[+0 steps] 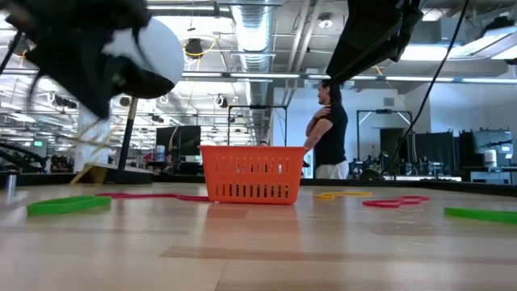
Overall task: Pick and place items into bin
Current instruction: Put the yellow rubber band into the orange bin
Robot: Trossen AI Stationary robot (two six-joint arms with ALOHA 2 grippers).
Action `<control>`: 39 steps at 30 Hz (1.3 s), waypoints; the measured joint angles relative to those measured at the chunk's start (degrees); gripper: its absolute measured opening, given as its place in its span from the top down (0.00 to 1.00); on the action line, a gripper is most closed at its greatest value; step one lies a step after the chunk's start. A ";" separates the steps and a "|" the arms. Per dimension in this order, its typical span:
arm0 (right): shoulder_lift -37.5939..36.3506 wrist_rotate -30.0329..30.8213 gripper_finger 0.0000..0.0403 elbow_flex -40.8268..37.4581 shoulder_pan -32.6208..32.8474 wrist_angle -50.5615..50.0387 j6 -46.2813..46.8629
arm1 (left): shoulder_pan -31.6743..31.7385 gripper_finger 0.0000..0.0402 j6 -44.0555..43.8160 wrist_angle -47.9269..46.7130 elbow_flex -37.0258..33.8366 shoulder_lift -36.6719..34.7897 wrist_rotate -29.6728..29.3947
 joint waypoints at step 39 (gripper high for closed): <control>0.02 -3.24 0.71 -0.02 -3.34 13.15 -3.61 | 19.50 0.88 21.64 18.14 13.16 17.77 -7.41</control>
